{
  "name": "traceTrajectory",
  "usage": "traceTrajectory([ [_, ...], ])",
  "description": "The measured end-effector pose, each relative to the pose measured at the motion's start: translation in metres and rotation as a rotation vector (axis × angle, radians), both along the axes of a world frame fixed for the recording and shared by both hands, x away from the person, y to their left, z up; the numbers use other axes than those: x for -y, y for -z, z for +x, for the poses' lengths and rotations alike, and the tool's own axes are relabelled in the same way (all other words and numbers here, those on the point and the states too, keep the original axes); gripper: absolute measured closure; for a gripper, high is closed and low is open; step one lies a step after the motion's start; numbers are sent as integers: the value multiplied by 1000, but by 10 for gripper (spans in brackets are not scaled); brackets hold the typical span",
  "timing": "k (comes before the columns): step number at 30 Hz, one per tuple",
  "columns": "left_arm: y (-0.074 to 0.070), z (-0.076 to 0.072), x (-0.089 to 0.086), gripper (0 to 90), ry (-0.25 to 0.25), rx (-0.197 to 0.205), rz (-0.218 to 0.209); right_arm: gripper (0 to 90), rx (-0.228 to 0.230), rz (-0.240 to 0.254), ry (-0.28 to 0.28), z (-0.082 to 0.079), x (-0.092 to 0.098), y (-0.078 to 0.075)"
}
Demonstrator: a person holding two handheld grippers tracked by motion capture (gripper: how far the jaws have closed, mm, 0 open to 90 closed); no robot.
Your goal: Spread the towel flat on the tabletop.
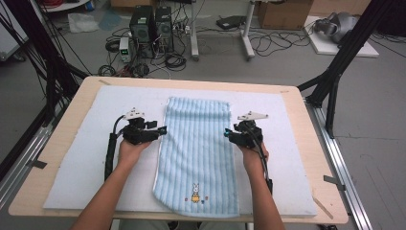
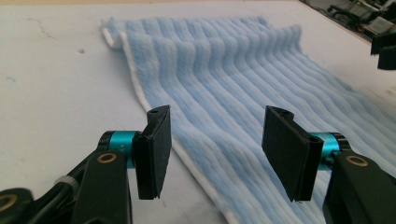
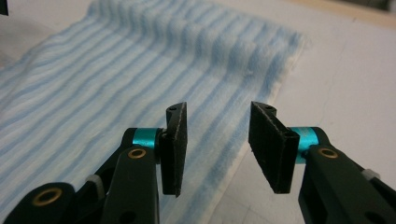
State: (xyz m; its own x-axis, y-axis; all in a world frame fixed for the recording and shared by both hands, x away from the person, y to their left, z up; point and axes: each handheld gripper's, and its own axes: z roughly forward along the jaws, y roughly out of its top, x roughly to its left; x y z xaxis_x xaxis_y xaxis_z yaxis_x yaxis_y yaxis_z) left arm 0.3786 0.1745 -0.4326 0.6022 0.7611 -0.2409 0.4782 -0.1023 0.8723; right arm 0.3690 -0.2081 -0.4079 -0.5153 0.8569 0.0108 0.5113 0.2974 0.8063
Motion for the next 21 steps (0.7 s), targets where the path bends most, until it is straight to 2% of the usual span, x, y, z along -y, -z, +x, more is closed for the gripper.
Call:
traceTrajectory([
  [5,-1,-30,-4,436,34,11,-21,577,24,27,-24,-32,-1,-2],
  [6,0,-36,-5,437,39,5,-29,577,26,31,-28,-37,-1,-2],
  [10,8,-56,-7,443,56,-25,-19,577,17,43,-57,-60,0,5],
  [15,15,-67,-4,430,66,-76,11,561,-22,16,-59,-75,2,18],
  [19,16,-71,7,411,80,-85,59,551,-40,9,-53,-83,2,24],
  [21,18,-71,14,415,98,-92,93,548,-46,-16,-60,-85,0,27],
])
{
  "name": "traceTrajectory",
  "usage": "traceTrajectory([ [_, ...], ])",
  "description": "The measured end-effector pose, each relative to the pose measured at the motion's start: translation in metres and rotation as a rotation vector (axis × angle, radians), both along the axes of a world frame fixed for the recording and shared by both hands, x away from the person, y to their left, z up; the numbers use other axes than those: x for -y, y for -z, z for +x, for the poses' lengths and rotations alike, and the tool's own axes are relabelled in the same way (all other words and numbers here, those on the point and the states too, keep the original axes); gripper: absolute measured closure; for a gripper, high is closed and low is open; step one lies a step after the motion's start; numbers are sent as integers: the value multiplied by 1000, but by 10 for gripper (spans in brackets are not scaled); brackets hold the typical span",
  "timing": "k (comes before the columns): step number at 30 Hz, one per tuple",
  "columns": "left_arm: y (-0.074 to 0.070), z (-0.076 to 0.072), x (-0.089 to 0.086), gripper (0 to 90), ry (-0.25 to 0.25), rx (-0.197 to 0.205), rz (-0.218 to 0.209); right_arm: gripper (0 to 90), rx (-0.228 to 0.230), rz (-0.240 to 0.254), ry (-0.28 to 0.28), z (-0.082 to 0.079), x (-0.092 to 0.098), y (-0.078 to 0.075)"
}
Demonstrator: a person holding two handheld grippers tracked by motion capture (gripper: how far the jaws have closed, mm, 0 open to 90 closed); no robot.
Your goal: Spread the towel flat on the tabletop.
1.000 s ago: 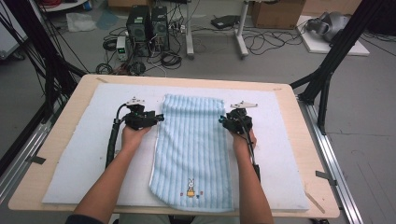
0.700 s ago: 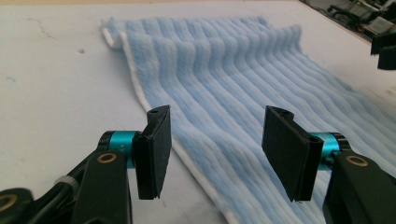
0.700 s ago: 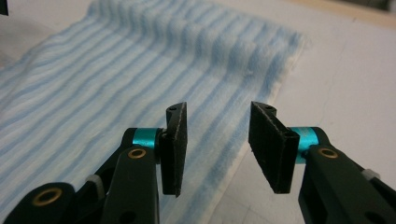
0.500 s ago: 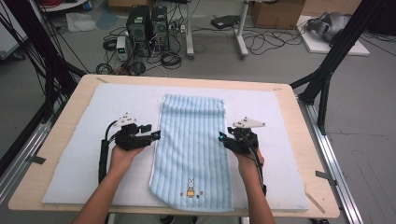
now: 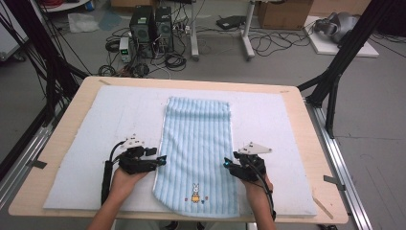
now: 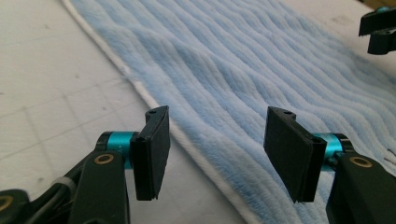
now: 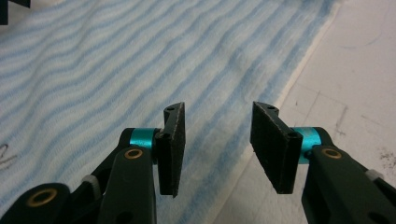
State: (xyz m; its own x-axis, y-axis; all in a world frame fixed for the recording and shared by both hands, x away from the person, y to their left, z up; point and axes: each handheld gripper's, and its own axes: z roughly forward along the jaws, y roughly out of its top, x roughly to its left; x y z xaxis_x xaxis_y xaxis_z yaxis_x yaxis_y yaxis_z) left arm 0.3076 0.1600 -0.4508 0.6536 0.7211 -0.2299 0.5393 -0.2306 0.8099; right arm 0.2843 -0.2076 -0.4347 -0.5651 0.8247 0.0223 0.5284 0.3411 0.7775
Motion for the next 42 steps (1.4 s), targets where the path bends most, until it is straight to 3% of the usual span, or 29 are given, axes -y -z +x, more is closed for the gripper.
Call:
traceTrajectory([
  [2,2,0,8,440,12,-6,64,545,-21,-23,-5,0,-3,4],
  [3,1,0,11,455,3,13,85,550,-37,-32,0,1,-4,5],
  [4,1,0,12,523,4,16,93,557,-61,-48,5,3,-5,9],
  [6,1,-1,13,627,-24,27,119,574,-58,-32,19,4,-5,11],
  [8,1,1,11,811,-20,22,114,664,-58,-31,30,5,-6,11],
  [9,1,3,12,856,-18,14,107,760,-63,-32,27,6,-6,11],
  [11,0,7,12,867,-16,6,104,860,-73,-30,2,8,-6,10],
  [12,0,8,12,868,-22,5,102,868,-79,-32,-4,10,-7,9],
  [18,-4,26,10,869,-67,-1,46,869,-41,-8,43,23,-5,5],
  [21,-5,35,8,868,-113,7,-17,866,-32,0,76,31,-5,4],
  [23,-3,41,7,866,-133,5,-18,863,-13,16,91,36,-5,3],
  [25,-3,45,6,866,-143,2,-11,874,0,-3,121,40,-6,2],
  [28,-6,52,6,866,-153,19,-34,876,12,-2,160,47,-2,2],
  [32,-2,55,8,858,-148,29,-34,854,2,19,152,50,-3,3],
  [33,0,55,7,840,-147,15,-27,834,2,20,143,49,-4,3],
  [36,-1,55,6,578,-153,-7,-64,784,10,21,113,46,-8,2],
  [37,-3,53,4,538,-130,-11,-71,769,20,18,106,44,-8,1],
  [40,-7,43,0,474,-78,11,-78,730,33,29,84,37,-8,-1],
  [42,-11,34,-4,474,-36,51,-78,711,45,39,68,32,-7,-3],
])
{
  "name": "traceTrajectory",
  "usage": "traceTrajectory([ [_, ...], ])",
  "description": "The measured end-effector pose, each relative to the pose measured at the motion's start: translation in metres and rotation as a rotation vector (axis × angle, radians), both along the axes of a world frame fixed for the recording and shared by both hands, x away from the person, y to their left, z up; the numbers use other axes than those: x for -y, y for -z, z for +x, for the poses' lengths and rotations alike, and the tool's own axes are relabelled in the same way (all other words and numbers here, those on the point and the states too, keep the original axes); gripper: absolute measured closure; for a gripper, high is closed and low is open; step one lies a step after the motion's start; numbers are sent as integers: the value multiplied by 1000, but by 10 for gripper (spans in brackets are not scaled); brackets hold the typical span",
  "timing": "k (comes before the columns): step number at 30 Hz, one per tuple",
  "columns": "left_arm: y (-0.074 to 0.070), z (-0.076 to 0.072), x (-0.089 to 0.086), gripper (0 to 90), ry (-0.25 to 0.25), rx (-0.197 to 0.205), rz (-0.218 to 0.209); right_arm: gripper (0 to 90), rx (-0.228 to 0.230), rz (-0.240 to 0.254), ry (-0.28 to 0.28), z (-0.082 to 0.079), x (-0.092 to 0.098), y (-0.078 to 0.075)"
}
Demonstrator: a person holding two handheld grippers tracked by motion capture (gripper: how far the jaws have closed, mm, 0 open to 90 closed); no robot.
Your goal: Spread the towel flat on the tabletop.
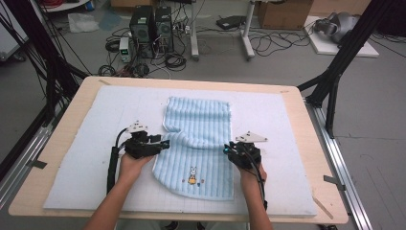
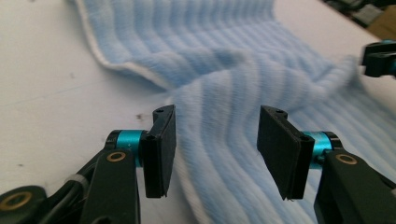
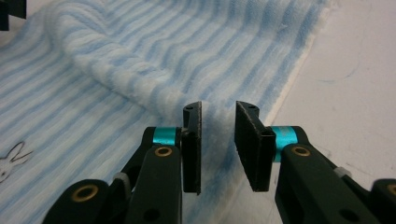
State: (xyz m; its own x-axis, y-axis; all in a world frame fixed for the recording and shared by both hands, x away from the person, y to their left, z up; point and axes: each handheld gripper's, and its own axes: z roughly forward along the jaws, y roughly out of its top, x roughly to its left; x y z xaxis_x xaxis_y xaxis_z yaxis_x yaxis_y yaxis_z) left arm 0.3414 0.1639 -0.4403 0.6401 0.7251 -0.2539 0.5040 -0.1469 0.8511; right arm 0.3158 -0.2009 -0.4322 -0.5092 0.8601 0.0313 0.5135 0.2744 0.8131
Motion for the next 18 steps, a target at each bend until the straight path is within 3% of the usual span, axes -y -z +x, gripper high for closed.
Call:
traceTrajectory([
  [4,-1,-22,-12,475,63,44,-18,684,13,5,-13,-11,4,-2],
  [12,5,-52,-36,504,182,64,-52,643,27,41,-23,-31,11,-6],
  [18,1,-65,-36,464,249,82,-19,620,22,50,-15,-32,11,-7],
])
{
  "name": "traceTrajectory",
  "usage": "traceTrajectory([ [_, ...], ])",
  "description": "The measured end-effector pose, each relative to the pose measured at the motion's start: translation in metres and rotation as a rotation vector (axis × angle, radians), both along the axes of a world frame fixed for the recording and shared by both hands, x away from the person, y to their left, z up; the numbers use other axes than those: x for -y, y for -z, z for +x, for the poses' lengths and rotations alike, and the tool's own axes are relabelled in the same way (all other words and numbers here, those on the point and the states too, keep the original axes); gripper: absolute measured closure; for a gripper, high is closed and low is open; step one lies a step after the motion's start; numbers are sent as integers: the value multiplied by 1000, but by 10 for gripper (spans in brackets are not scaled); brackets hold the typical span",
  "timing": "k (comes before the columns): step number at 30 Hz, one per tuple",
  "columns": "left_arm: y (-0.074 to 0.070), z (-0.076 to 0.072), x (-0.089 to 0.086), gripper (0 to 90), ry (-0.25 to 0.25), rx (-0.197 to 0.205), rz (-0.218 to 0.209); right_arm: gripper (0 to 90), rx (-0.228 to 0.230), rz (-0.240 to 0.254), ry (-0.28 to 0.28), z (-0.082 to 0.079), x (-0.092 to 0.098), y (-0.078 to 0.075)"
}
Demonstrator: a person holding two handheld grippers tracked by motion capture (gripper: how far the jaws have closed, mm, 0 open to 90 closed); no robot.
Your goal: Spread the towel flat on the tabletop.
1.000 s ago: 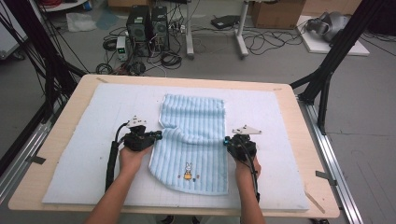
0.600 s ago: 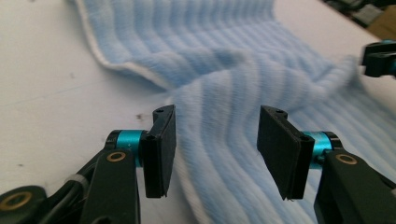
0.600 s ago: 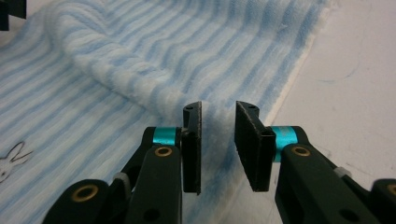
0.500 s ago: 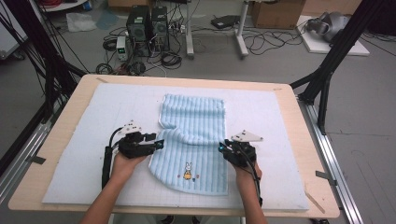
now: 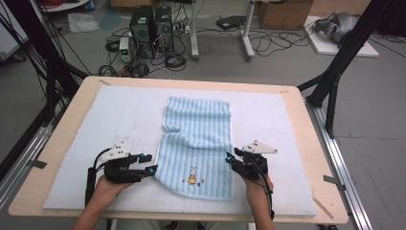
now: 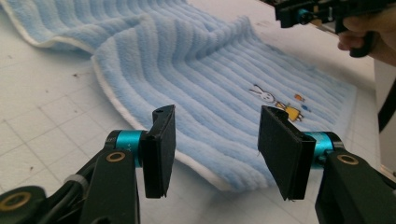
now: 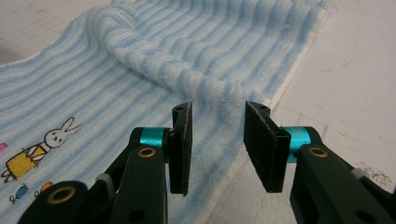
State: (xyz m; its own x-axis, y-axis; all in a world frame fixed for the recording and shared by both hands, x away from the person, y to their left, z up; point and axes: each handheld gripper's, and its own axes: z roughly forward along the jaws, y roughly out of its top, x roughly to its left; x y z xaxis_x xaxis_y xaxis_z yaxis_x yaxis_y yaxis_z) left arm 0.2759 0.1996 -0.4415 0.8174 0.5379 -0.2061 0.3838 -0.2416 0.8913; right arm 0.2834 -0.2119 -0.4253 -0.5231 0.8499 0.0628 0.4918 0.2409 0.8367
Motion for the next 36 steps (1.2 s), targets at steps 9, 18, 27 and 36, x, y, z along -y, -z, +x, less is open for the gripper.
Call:
traceTrajectory([
  [9,4,-14,11,390,17,11,67,605,-11,3,-1,-8,4,4],
  [18,8,-21,26,406,59,43,159,597,-13,8,-10,-15,7,4],
  [27,8,-21,37,849,105,83,265,586,-12,18,-1,-17,11,5],
  [36,-11,-16,33,871,126,85,159,583,-9,27,3,-16,13,5],
])
